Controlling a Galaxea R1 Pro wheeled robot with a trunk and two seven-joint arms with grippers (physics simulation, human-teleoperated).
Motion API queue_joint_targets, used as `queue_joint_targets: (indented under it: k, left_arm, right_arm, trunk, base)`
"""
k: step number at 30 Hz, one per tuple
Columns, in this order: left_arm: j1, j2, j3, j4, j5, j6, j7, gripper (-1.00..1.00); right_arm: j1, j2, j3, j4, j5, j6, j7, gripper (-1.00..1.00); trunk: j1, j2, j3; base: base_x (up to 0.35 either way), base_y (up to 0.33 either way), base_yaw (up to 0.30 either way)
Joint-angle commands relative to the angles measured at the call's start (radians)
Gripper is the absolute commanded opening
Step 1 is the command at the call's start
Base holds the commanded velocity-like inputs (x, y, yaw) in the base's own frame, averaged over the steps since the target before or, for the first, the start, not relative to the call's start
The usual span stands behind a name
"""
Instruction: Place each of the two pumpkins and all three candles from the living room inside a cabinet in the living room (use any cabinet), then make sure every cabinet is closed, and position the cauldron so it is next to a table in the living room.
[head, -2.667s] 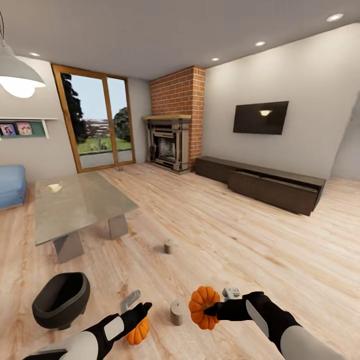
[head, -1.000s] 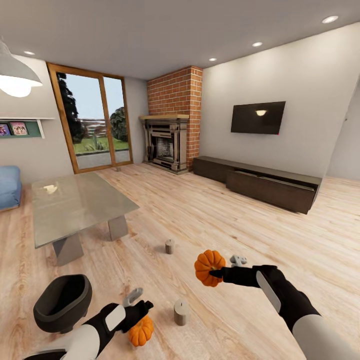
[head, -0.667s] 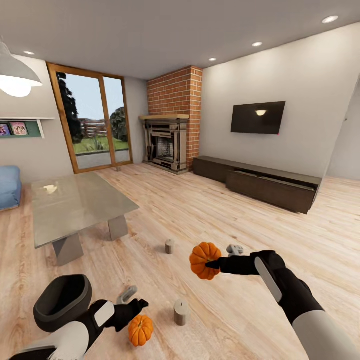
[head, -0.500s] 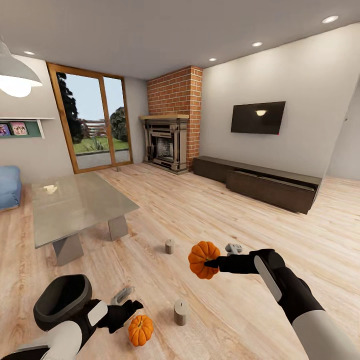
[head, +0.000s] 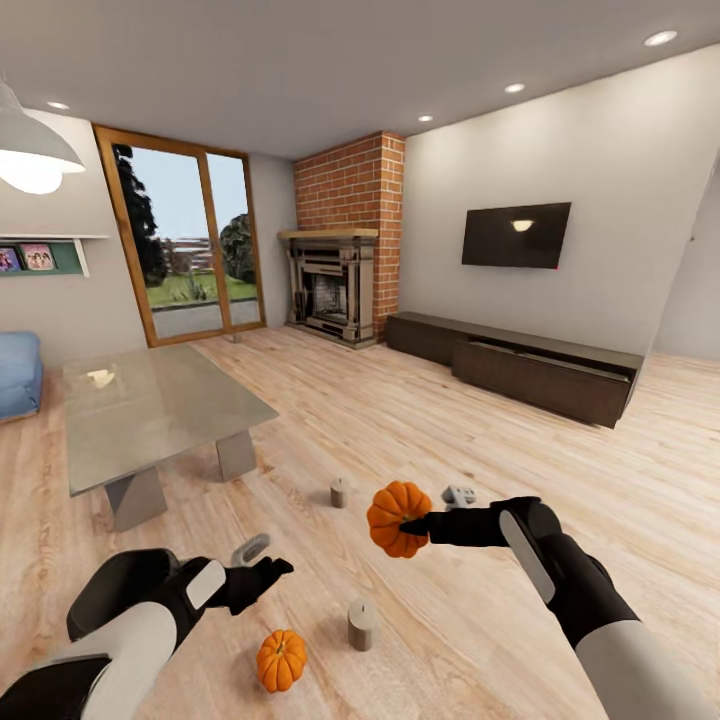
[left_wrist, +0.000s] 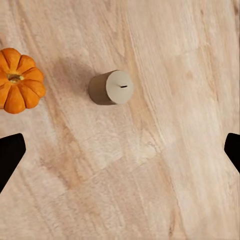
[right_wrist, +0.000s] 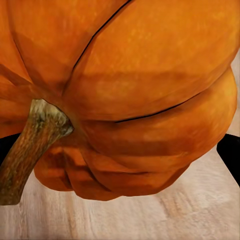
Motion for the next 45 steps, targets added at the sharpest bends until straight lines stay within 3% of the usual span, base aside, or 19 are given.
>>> queue_joint_targets:
  k: [1,5,13,17,45]
  left_arm:
    - [-0.001,-0.008,0.007,-0.001,-0.006,-0.006,-0.002,1.00]
    - [-0.001,-0.031,0.006,0.006,-0.015,-0.047,-0.002,1.00]
    - [-0.001,-0.038,0.006,0.034,-0.072,-0.057,-0.001,1.00]
    - [-0.001,-0.038,0.006,0.037,-0.082,-0.057,-0.002,1.00]
    - [-0.001,-0.035,0.008,0.038,-0.086,-0.063,-0.016,1.00]
  right_arm:
    - [-0.001,0.001,0.001,-0.001,0.004,0.002,0.002,-1.00]
    - [0.000,0.005,0.001,-0.001,0.004,0.000,0.002,-1.00]
    - [0.002,0.006,0.000,-0.001,0.003,0.002,0.002,-1.00]
    - [0.002,0.006,0.000,-0.001,0.003,0.002,0.003,-1.00]
    - [0.002,0.007,0.001,-0.001,0.004,0.003,0.002,-1.00]
  trunk:
    - [0.000,-0.001,-0.002]
    - [0.000,-0.001,-0.007]
    - [0.030,-0.057,-0.044]
    - [0.046,-0.085,-0.062]
    - [0.153,-0.281,-0.193]
  base:
    - [0.000,0.000,0.000]
    - [0.000,0.000,0.000]
    - [0.000,0.000,0.000]
    - [0.000,0.000,0.000]
    - [0.000,0.000,0.052]
